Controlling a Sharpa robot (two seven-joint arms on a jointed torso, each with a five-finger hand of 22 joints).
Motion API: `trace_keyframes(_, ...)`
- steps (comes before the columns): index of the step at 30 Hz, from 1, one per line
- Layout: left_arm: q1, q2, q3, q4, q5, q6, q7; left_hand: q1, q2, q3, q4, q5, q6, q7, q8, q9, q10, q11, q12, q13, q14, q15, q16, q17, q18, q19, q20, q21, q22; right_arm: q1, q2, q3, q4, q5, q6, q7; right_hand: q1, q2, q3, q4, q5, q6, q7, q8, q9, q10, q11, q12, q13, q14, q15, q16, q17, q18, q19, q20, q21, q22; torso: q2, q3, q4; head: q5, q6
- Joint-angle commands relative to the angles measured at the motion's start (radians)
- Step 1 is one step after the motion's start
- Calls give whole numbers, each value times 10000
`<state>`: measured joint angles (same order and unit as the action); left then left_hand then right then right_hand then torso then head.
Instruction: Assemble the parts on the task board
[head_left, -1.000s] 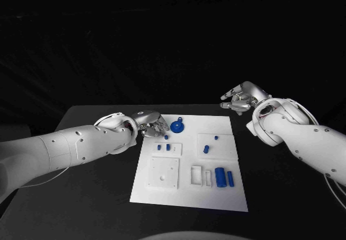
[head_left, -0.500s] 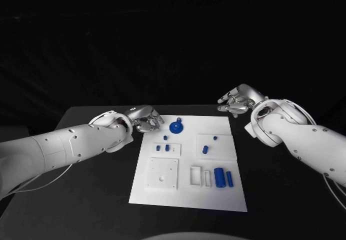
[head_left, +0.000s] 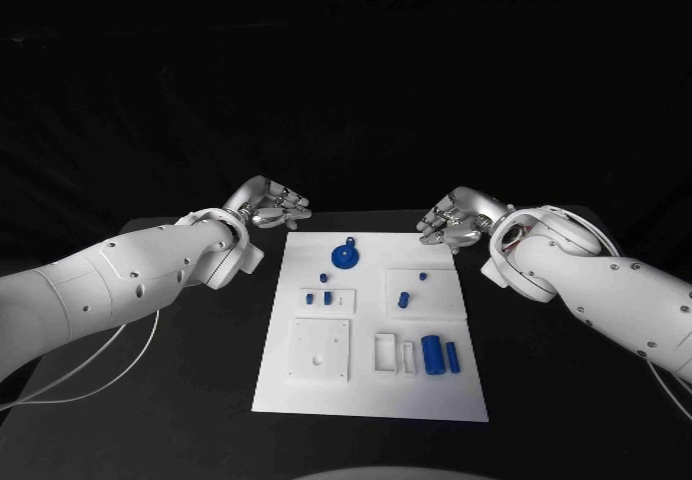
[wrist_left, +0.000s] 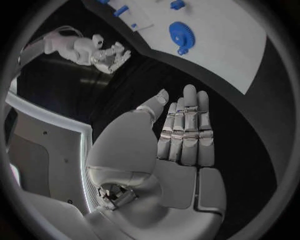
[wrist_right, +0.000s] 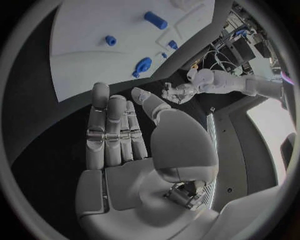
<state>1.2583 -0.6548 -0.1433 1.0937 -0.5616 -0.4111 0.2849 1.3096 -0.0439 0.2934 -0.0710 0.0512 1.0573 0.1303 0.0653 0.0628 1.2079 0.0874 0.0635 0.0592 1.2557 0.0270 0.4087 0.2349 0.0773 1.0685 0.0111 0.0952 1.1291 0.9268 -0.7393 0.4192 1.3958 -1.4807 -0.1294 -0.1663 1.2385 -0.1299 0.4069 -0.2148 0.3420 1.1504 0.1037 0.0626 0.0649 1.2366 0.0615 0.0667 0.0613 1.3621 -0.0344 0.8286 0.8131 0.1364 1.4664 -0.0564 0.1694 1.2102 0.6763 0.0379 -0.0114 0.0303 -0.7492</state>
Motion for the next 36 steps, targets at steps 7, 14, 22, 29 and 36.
trace_keyframes(7,32,-45,71,317,4442,-91,726,421,250,-1111,275,-5,-13,-6,97,3,-185,119,-18,-5,252,354,-2745,-1106,-214,-173,351,-337,-3534,-250,57,-182,267,-2066,758,-176,35,-159,79,54,-145,-218,61,0,-1,-153,47,-50,-10,223,51,237,-321,73,403,62,-1,-20,12,26,2,37,-14)
trace_keyframes(14,41,-118,91,410,4682,60,967,561,408,-1380,307,-14,-25,6,105,4,-164,125,-27,-13,552,378,-3438,-1217,-186,93,380,-298,-5096,-349,13,-265,496,-2561,928,-324,30,-282,15,167,-258,-178,39,2,3,-115,31,-51,-10,300,26,287,-726,10,399,24,156,-247,10,8,2,21,-27)
trace_keyframes(22,43,-170,95,448,4729,97,1003,656,518,-1596,291,5,-51,5,101,5,-178,120,-20,-6,565,370,-3433,-1267,-233,455,342,-239,-6766,-401,-24,-397,653,-2984,1108,-548,52,-342,-114,184,-243,-160,35,1,3,-162,43,-55,-12,235,33,476,-1024,-6,380,27,303,-566,10,1,6,1,-20)
trace_keyframes(29,43,-179,95,488,4778,206,985,655,543,-1640,316,-2,-128,21,103,6,-184,124,-18,-6,571,373,-3436,-1275,-231,541,345,-233,-7092,-434,26,-533,618,-3454,669,-933,149,-373,621,223,-1990,-154,39,-1,0,-343,86,-49,-13,360,103,572,-1147,38,397,93,526,-646,10,6,21,-17,-36)
trace_keyframes(36,43,-183,95,503,4790,347,962,705,538,-1662,275,0,-126,29,111,7,-179,125,-18,-7,585,366,-3435,-1278,-231,601,332,-205,-7318,-442,51,-636,573,-3634,851,-1053,234,-520,718,398,-2116,-141,29,2,1,-374,96,-52,-14,331,118,649,-1275,55,376,114,640,-822,6,2,4,23,-46)
